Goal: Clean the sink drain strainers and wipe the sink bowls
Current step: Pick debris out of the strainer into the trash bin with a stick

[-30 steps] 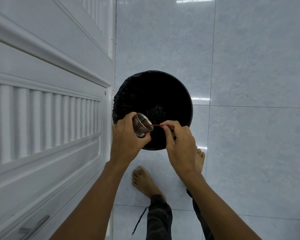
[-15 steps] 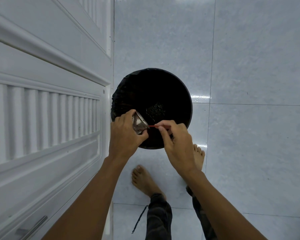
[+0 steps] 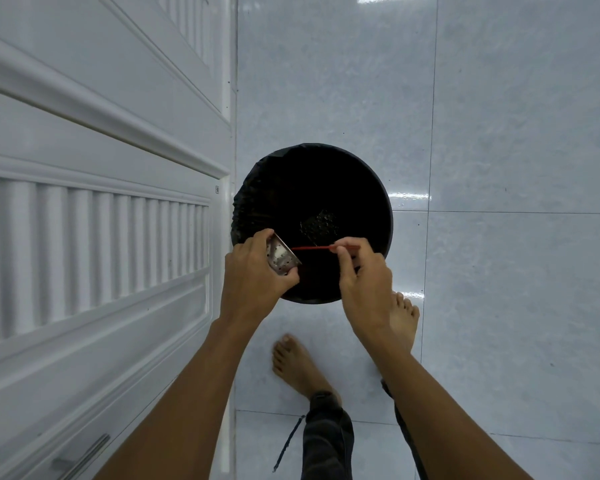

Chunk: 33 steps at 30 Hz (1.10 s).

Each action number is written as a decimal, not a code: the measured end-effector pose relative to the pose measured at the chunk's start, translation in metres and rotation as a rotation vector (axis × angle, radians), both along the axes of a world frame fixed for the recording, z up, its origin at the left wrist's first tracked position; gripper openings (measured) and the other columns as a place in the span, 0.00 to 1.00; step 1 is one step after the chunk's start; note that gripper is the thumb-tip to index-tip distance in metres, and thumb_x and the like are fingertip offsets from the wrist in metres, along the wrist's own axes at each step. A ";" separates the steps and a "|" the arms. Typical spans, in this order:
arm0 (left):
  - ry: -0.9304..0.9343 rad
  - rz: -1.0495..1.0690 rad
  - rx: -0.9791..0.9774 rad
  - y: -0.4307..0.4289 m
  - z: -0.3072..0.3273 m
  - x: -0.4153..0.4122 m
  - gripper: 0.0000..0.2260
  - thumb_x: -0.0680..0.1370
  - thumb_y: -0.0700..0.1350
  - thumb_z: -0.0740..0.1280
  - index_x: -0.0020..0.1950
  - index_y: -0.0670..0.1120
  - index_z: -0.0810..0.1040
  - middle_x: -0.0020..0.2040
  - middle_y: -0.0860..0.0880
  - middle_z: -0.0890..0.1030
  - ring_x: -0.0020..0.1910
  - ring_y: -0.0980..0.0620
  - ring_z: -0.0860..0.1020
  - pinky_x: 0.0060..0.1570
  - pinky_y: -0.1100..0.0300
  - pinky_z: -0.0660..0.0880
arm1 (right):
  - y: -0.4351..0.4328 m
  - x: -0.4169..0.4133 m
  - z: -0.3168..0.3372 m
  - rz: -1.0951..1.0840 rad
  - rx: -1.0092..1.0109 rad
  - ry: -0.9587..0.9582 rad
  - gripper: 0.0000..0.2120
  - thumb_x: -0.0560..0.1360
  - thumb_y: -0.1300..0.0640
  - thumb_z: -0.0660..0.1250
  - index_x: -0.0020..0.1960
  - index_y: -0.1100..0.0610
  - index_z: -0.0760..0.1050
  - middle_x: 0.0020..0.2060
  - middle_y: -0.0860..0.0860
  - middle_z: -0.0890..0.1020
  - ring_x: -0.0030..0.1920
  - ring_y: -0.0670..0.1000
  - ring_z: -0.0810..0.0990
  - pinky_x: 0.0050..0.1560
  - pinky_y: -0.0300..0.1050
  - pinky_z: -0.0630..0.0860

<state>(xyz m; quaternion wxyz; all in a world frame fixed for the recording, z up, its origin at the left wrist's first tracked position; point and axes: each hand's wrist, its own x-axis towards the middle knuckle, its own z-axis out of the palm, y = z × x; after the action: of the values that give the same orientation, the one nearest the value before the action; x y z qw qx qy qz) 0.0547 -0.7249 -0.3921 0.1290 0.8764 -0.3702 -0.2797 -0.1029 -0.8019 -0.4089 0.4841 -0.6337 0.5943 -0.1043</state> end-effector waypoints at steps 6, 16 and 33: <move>0.022 0.008 0.003 -0.001 -0.002 -0.003 0.34 0.68 0.51 0.80 0.71 0.44 0.73 0.58 0.45 0.81 0.57 0.45 0.78 0.61 0.46 0.76 | 0.003 -0.003 0.003 0.148 -0.001 -0.085 0.08 0.82 0.50 0.63 0.59 0.49 0.78 0.49 0.47 0.82 0.50 0.44 0.79 0.48 0.43 0.80; 0.058 0.032 0.023 0.007 -0.005 -0.013 0.34 0.69 0.53 0.79 0.71 0.46 0.72 0.58 0.47 0.80 0.57 0.47 0.78 0.60 0.45 0.77 | 0.004 -0.004 0.007 0.109 -0.023 -0.062 0.09 0.83 0.50 0.62 0.59 0.50 0.77 0.46 0.47 0.83 0.48 0.47 0.82 0.46 0.50 0.82; 0.152 0.208 -0.080 0.005 0.036 -0.037 0.36 0.68 0.49 0.81 0.72 0.48 0.70 0.63 0.51 0.70 0.56 0.57 0.73 0.50 0.70 0.71 | -0.039 -0.026 0.076 -0.008 -0.118 -0.064 0.07 0.83 0.51 0.64 0.59 0.49 0.78 0.47 0.42 0.83 0.48 0.41 0.82 0.44 0.32 0.79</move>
<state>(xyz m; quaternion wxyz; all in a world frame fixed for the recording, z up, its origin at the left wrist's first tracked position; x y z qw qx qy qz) 0.0182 -0.7195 -0.3560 0.2198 0.8805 -0.2776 -0.3152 -0.1292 -0.8410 -0.3332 0.4640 -0.6553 0.5738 -0.1613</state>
